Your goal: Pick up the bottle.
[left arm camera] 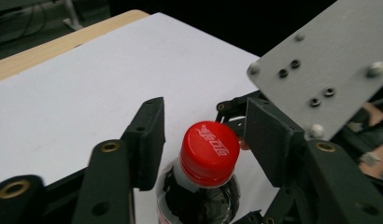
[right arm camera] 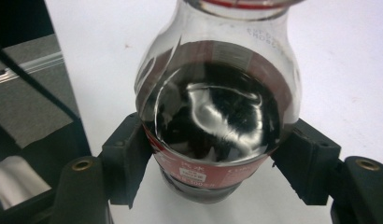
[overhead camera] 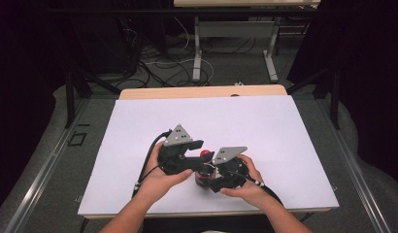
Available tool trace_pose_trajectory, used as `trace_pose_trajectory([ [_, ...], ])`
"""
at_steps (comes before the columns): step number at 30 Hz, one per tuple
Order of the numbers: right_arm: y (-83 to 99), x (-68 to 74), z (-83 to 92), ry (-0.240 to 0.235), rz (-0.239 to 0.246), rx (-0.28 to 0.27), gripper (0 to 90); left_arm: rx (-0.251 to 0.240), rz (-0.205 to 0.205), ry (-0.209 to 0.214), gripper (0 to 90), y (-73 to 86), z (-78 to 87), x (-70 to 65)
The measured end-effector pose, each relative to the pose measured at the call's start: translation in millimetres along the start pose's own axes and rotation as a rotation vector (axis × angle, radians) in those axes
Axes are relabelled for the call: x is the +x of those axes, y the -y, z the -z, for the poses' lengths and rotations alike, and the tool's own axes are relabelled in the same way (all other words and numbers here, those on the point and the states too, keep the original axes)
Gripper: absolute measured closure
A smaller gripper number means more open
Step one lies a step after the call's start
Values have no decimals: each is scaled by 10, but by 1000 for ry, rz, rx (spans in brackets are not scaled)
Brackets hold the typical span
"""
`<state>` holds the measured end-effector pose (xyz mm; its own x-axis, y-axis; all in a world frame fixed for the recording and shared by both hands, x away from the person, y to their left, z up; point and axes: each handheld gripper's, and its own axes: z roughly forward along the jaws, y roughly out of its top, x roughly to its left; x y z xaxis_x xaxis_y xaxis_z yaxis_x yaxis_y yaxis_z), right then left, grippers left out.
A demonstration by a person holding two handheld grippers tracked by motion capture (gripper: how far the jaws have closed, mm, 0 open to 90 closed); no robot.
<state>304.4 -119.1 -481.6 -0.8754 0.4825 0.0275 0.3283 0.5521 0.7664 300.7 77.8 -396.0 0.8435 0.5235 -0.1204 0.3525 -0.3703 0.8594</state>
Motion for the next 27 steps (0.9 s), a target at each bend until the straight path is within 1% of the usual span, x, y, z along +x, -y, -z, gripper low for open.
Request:
trace_pose_trajectory([
  [1, 0, 8, 4, -10, -3, 8, 313, 5, -7, 31, 429, -7, 29, 17],
  [2, 4, 16, 0, -13, 10, -1, 313, 16, -17, 55, 415, -11, 54, 36],
  [3, 3, 20, 0, -24, 17, 1, 312, 28, -33, 74, 415, -8, 75, 53],
  [4, 0, 29, 4, -37, 19, 0, 312, 51, -68, 99, 413, -9, 91, 77],
  [5, -6, 28, 10, -52, 33, 6, 312, 66, -88, 123, 412, -4, 100, 90],
  [6, -8, 37, 9, -59, 33, -5, 312, 71, -104, 143, 417, 7, 103, 92],
  [7, -11, 40, 10, -59, 44, -5, 312, 80, -119, 157, 426, 17, 101, 95],
  [8, -16, 48, 15, -66, 47, 3, 313, 94, -133, 164, 452, 24, 97, 100],
  [9, -18, 51, 6, -67, 57, -4, 312, 103, -144, 175, 470, 31, 88, 106],
  [10, -18, 60, 6, -75, 60, -1, 312, 108, -154, 191, 476, 36, 79, 115],
  [11, -19, 64, 7, -77, 66, 7, 312, 116, -153, 215, 500, 42, 64, 129],
  [12, -17, 76, 3, -80, 69, 3, 312, 120, -157, 226, 530, 46, 55, 140],
  [13, -16, 82, -2, -88, 77, 1, 312, 122, -167, 233, 548, 49, 50, 150],
  [14, -18, 85, 2, -99, 86, 6, 312, 122, -167, 233, 580, 49, 50, 150],
  [15, -17, 94, 1, -94, 86, 7, 313, 122, -173, 237, 601, 53, 44, 161],
  [16, -17, 94, 1, -94, 86, 7, 313, 120, -163, 244, 601, 55, 40, 172],
  [17, -13, 93, -6, -105, 77, 1, 312, 109, -158, 237, 608, 69, 37, 170],
  [18, -13, 89, -6, -102, 77, 3, 313, 109, -158, 237, 610, 69, 37, 170],
  [20, -13, 89, -6, -93, 72, 4, 313, 99, -150, 215, 611, 80, 32, 152],
  [21, -13, 80, -5, -78, 65, 10, 313, 92, -143, 200, 612, 86, 25, 140],
  [22, -14, 75, -6, -74, 63, 9, 313, 89, -136, 184, 613, 89, 24, 130],
  [24, -18, 64, -2, -59, 49, 14, 313, 74, -109, 139, 614, 96, 15, 96],
  [25, -18, 63, -3, -47, 34, 3, 313, 50, -76, 73, 615, 109, -2, 48],
  [26, -20, 57, -1, -24, 27, 5, 313, 39, -45, 29, 615, 116, -15, 9],
  [27, -23, 59, 2, 2, 14, 10, 313, 39, -45, 29, 615, 116, -15, 9],
])
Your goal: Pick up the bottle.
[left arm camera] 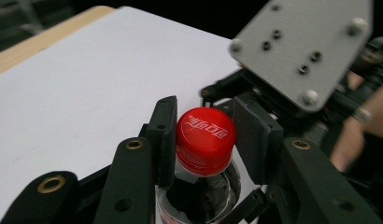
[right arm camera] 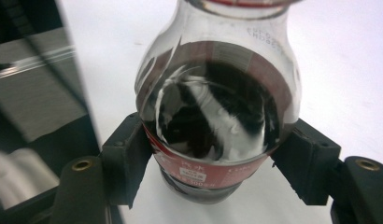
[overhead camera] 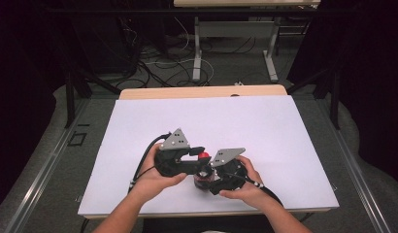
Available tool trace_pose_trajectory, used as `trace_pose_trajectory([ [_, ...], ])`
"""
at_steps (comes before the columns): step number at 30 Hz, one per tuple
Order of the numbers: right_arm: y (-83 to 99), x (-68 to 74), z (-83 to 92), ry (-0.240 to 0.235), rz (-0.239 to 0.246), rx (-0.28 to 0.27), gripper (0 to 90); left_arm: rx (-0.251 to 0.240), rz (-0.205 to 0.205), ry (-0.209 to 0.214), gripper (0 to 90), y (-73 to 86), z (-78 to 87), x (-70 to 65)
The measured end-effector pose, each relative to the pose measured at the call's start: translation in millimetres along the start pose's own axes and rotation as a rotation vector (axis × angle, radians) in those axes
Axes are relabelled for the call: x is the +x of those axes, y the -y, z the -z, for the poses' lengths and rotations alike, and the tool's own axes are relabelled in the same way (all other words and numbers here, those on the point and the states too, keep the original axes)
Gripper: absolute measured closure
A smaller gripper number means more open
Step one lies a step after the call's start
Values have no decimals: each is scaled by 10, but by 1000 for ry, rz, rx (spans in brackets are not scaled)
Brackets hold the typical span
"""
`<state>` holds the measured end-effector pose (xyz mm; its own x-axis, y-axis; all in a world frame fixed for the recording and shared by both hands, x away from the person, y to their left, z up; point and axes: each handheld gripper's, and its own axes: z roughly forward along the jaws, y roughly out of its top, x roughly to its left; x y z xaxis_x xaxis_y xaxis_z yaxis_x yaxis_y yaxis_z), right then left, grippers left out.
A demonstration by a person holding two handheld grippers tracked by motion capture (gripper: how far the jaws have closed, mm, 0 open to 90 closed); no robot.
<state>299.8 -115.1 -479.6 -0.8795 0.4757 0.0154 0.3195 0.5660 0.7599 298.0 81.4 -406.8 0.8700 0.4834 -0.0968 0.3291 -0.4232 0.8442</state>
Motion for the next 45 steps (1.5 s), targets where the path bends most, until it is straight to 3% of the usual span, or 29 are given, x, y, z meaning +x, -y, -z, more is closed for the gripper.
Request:
trace_pose_trajectory([
  [1, -3, -5, 2, 23, 3, 11, 313, -23, 26, -85, 615, 10, -44, -81],
  [2, -3, -5, 2, 23, 3, 11, 313, -23, 26, -85, 615, 10, -44, -81],
  [3, -1, 4, -5, 73, -10, 8, 313, -44, 51, -145, 615, 16, -85, -149],
  [4, 1, -3, -6, 95, -9, 7, 313, -53, 55, -163, 615, 18, -99, -166],
  [7, 4, -17, 6, 114, -24, 1, 312, -68, 85, -184, 615, 2, -130, -185],
  [10, 10, -40, 19, 98, -31, 4, 312, -68, 75, -172, 608, -5, -137, -172],
  [16, 22, -80, 42, 49, -27, 2, 311, -62, 66, -65, 481, -12, -13, -28],
  [17, 23, -81, 47, 22, -20, 0, 311, -48, 38, -7, 433, -12, 49, 43],
  [18, 23, -81, 47, 22, -20, 0, 311, -48, 38, -7, 424, -12, 49, 43],
  [19, 21, -70, 44, 7, 0, -9, 311, -42, 24, 54, 423, -11, 101, 100],
  [22, 9, -34, 38, -36, 23, -8, 311, -34, -35, 165, 426, -15, 157, 196],
  [23, 5, -21, 34, -57, 39, -7, 311, -34, -35, 165, 428, -15, 157, 196],
  [24, 3, -5, 23, -60, 48, -14, 311, -20, -76, 216, 439, -12, 163, 239],
  [27, -5, 41, 14, -92, 66, -12, 311, 4, -108, 254, 487, 0, 145, 280],
  [32, -12, 51, 9, -124, 87, -11, 311, 25, -113, 318, 579, 30, 98, 288],
  [34, -10, 51, 10, -128, 91, -8, 311, 26, -117, 319, 602, 36, 91, 283],
  [35, -10, 51, 10, -128, 91, -8, 311, 27, -121, 313, 602, 37, 89, 280],
  [39, -2, 42, 1, -89, 60, -9, 312, 22, -95, 215, 611, 27, 75, 202],
  [42, -7, 26, 7, -51, 21, -7, 312, 8, -54, 102, 613, 13, 47, 93],
  [45, -10, 22, 11, 17, -15, -5, 312, -27, 5, -46, 612, 20, -12, -63],
])
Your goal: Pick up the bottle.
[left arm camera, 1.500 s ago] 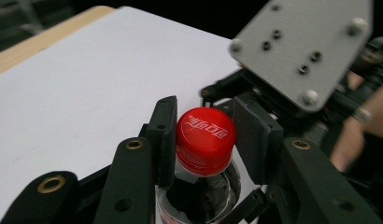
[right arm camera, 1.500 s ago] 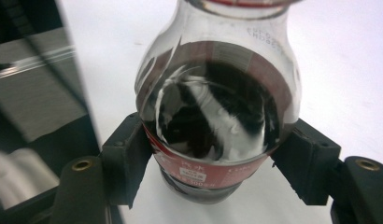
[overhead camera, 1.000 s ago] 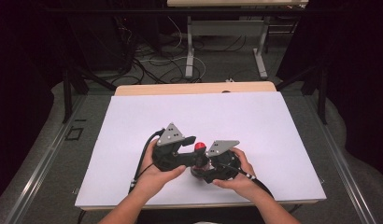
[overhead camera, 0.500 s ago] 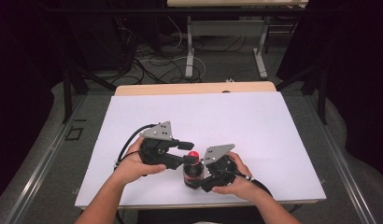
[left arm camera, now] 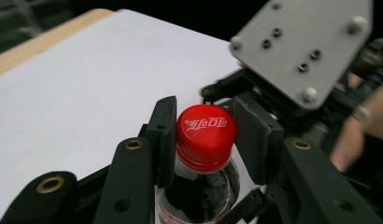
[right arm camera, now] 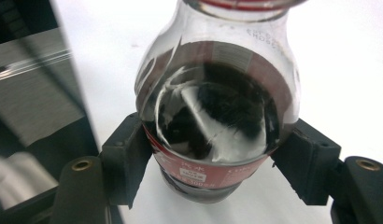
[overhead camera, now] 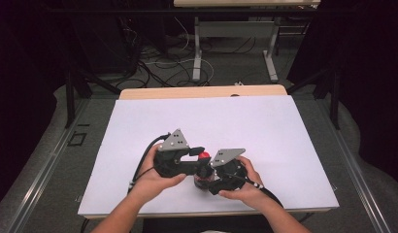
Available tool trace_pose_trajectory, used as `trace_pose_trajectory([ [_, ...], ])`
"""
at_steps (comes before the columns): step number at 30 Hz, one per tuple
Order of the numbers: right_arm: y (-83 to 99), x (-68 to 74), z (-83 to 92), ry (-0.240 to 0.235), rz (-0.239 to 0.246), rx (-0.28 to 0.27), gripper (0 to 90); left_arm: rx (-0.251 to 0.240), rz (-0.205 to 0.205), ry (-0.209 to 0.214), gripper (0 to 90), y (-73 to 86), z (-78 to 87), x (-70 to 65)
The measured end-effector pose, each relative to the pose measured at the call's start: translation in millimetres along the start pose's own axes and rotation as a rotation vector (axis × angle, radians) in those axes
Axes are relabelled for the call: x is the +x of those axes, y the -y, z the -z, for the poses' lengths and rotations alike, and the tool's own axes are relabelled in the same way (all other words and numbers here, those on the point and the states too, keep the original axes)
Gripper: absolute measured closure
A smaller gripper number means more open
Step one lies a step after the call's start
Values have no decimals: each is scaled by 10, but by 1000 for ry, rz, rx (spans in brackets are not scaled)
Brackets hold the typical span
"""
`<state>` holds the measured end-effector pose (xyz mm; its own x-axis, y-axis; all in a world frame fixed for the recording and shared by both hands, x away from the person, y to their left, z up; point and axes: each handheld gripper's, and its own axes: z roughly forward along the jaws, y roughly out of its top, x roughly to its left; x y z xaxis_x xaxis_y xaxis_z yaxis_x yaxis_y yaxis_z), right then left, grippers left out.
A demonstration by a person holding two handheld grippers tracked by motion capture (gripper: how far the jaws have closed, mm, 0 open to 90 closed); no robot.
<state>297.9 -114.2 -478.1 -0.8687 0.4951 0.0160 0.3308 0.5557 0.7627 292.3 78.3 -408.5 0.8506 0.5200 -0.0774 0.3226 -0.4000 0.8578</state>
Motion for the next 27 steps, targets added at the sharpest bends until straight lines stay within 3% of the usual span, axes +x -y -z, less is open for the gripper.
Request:
trace_pose_trajectory([
  [2, 4, 0, -4, 40, -2, 6, 312, -15, 36, -78, 612, 11, -36, -97],
  [3, 4, 0, -4, 40, -2, 6, 312, -15, 36, -78, 612, 11, -36, -97],
  [4, 10, 9, -16, 67, -13, 6, 312, -12, 46, -125, 612, 11, -53, -143],
  [7, 13, 10, -25, 64, -44, 7, 312, -18, 76, -154, 612, 12, -71, -167],
  [10, 23, -7, -31, 55, -48, 6, 311, -18, 68, -149, 607, 13, -80, -167],
  [13, 26, -41, -22, 22, -26, 14, 311, -19, 80, -75, 572, 7, -29, -84],
  [14, 30, -46, -17, 18, -37, 10, 311, -19, 80, -75, 549, 7, -29, -84],
  [18, 38, -68, 14, -37, -14, 10, 311, -23, 19, 87, 445, -36, 90, 76],
  [20, 32, -56, 25, -55, 13, 5, 311, -7, -19, 137, 418, -43, 109, 131],
  [21, 24, -56, 32, -66, 39, 10, 311, -3, -39, 166, 416, -40, 100, 150],
  [24, 15, -27, 39, -105, 48, 8, 311, 16, -89, 274, 415, -24, 67, 198],
  [25, 13, -14, 33, -123, 52, -3, 311, 16, -89, 274, 440, -24, 67, 198],
  [27, 12, 14, 32, -142, 69, 1, 311, 14, -100, 328, 525, -3, 47, 238],
])
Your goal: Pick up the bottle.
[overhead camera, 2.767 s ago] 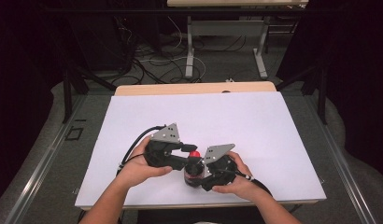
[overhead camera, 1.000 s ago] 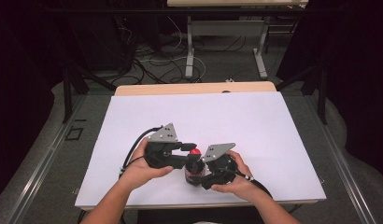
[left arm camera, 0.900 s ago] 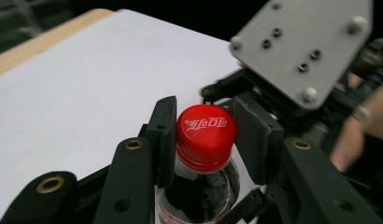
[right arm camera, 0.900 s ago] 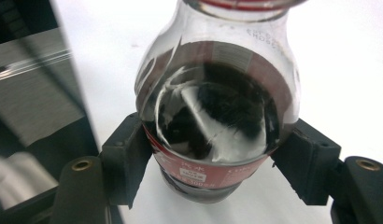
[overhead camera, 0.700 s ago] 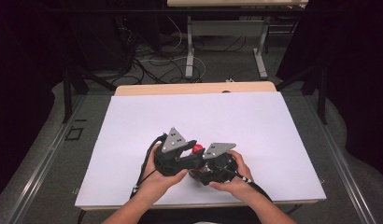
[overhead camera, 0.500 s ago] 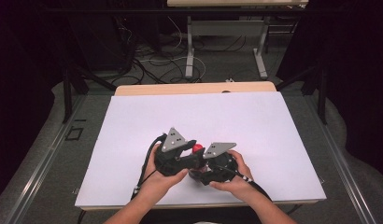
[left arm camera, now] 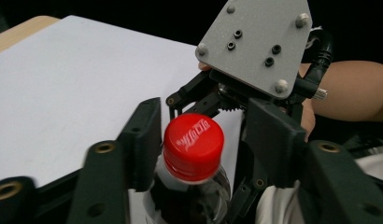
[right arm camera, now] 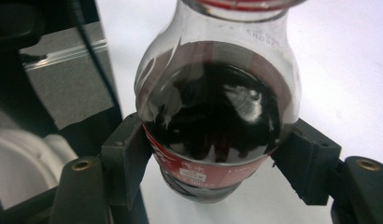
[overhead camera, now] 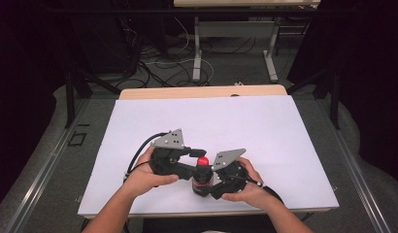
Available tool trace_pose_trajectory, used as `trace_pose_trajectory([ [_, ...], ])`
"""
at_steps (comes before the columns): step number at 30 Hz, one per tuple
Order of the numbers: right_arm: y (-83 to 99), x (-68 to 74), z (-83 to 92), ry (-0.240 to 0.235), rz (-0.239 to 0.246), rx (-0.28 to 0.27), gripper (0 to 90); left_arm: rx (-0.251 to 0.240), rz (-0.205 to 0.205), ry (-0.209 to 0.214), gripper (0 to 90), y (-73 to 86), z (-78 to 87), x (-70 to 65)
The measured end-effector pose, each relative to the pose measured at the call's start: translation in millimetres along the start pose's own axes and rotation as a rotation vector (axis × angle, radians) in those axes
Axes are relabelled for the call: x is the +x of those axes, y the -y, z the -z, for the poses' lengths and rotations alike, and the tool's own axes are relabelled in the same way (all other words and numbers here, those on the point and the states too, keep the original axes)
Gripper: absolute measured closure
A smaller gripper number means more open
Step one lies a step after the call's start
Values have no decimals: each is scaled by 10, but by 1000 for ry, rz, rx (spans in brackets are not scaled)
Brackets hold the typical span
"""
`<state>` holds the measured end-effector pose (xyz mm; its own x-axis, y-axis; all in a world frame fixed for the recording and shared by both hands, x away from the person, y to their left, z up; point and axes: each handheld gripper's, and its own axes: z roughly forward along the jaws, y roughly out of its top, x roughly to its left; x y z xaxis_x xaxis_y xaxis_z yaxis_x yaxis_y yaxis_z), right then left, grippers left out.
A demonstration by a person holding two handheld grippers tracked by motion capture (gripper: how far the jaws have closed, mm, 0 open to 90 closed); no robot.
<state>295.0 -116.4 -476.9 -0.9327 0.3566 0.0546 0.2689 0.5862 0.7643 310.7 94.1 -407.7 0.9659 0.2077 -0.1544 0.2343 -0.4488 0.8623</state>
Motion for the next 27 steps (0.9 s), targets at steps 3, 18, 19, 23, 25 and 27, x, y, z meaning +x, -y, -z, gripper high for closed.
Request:
trace_pose_trajectory([
  [3, -5, 27, -13, -10, 16, 14, 311, 10, 9, -9, 609, 13, 2, 14],
  [18, -4, 23, -58, 219, -95, 21, 311, -87, 160, -499, 617, 9, -310, -354],
  [19, -4, 23, -58, 219, -95, 21, 311, -87, 160, -499, 616, 9, -310, -354],
  [23, 19, -21, -42, 188, -128, 16, 311, -89, 169, -510, 604, -12, -343, -347],
  [25, 18, -28, -27, 180, -126, 16, 312, -96, 166, -501, 563, -19, -307, -324],
  [27, 23, -60, -4, 165, -118, -2, 311, -93, 165, -452, 456, -31, -200, -270],
])
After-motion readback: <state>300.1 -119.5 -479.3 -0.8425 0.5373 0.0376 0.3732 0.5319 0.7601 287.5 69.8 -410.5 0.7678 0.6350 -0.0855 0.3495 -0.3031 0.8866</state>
